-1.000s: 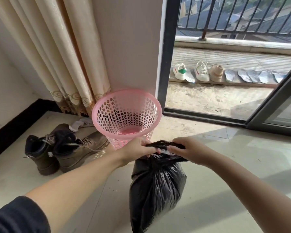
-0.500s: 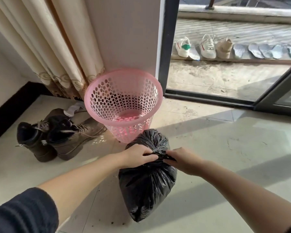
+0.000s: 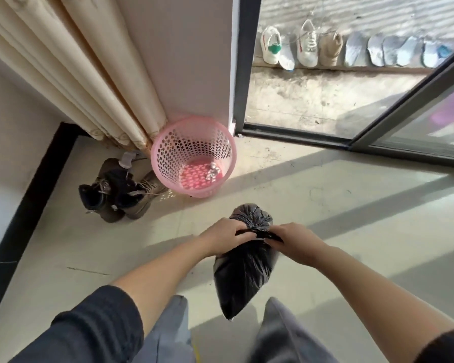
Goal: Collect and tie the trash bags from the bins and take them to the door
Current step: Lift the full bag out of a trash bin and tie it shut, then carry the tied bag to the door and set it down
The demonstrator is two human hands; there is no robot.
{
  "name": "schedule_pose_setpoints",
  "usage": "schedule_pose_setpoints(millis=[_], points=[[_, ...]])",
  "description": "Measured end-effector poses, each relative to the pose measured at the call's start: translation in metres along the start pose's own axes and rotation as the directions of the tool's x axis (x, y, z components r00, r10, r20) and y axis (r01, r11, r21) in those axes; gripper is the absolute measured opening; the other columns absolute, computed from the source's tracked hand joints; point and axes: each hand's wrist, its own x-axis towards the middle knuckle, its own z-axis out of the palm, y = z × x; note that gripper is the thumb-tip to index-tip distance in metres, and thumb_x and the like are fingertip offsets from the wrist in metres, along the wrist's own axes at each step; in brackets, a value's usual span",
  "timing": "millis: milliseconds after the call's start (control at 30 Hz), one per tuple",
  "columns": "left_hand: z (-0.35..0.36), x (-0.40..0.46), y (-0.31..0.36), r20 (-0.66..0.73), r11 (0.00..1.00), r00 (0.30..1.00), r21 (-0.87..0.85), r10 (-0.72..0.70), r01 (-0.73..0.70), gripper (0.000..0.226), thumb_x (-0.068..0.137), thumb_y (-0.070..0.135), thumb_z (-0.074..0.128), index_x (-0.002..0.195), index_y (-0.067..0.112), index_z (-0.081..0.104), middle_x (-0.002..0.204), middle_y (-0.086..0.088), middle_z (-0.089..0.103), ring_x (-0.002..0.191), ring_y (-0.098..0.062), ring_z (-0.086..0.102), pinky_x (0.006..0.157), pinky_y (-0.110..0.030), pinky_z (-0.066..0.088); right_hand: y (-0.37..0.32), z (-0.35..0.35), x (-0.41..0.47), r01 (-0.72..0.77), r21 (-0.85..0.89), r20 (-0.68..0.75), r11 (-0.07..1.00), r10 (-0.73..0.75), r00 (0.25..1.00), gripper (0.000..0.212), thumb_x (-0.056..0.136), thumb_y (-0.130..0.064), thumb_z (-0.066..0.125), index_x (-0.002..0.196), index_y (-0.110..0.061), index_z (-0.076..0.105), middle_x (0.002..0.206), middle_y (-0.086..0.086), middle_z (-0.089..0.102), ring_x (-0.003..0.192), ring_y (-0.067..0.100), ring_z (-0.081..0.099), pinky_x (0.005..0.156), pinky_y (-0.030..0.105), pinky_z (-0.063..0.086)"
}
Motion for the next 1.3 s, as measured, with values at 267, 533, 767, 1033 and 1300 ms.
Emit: schedule_pose_setpoints(millis=[267,533,767,1033,1300], points=[[-0.088,-0.104,0.136,0.05,0.998,0.998,0.044,0.032,-0.034,0.036,0.093,0.039,0.052,0.075,0.007,0.055,0.071,-0.002,0.053,0.072,-0.021,0.05,0.062,-0.029,0.035,-0.06,-0.138,-0.11,-0.025,-0.001,0.005,1.0,0.025,1.0,0.032,0.098,-0.037,0.041,0.101,-0.008,0.055,0.096,0.012,0.065,0.091,0.031,0.059,0.064,0.033,0.034],[-0.131,-0.163,0.237,0.078,0.954,0.992,0.276,0.096,-0.114,0.035,0.089,0.045,0.055,0.094,0.012,0.065,0.089,-0.003,0.068,0.083,-0.019,0.061,0.08,-0.039,0.049,-0.091,-0.215,-0.198,-0.06,0.023,-0.053,0.998,0.061,0.997,0.026,0.098,-0.032,0.042,0.1,-0.01,0.056,0.098,0.014,0.066,0.089,0.032,0.058,0.065,0.032,0.033],[-0.146,-0.166,0.284,0.158,0.798,0.957,0.529,0.242,-0.289,0.021,0.093,0.031,0.052,0.086,0.012,0.059,0.087,-0.006,0.065,0.074,-0.017,0.051,0.066,-0.031,0.041,-0.098,-0.237,-0.241,-0.169,0.056,-0.151,0.984,0.175,0.973,0.03,0.097,-0.032,0.043,0.098,-0.007,0.058,0.092,0.014,0.066,0.086,0.033,0.06,0.069,0.037,0.044],[-0.131,-0.177,0.351,0.442,0.507,0.795,0.614,0.415,-0.605,0.023,0.093,0.027,0.05,0.095,0.009,0.065,0.086,-0.009,0.067,0.075,-0.024,0.056,0.067,-0.032,0.041,-0.127,-0.212,-0.322,-0.454,0.221,-0.312,0.863,0.504,0.806,0.03,0.097,-0.033,0.043,0.094,-0.007,0.056,0.096,0.015,0.064,0.09,0.033,0.059,0.07,0.035,0.039],[-0.027,-0.219,0.434,0.738,0.184,0.539,0.512,0.406,-0.839,0.031,0.097,0.035,0.044,0.094,0.01,0.062,0.087,-0.011,0.064,0.074,-0.025,0.053,0.063,-0.031,0.037,-0.168,-0.131,-0.449,-0.627,0.55,-0.289,0.552,0.83,0.477,0.025,0.095,-0.034,0.043,0.097,-0.014,0.058,0.097,0.008,0.066,0.092,0.03,0.06,0.073,0.038,0.047]])
